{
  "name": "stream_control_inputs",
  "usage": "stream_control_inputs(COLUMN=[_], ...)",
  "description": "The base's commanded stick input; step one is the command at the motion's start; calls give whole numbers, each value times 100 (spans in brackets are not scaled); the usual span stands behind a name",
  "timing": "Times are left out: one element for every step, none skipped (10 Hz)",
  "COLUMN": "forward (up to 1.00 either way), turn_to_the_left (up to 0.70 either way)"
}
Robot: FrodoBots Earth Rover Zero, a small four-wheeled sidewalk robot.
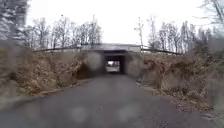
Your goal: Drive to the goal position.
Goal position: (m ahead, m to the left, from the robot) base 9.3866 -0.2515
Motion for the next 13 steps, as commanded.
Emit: stream_control_inputs(forward=[100,100,100,100,100,100,100,100,100,100,100,100,100], turn_to_the_left=[0,0,0,0,0,0,0,0,0,0,0,0,0])
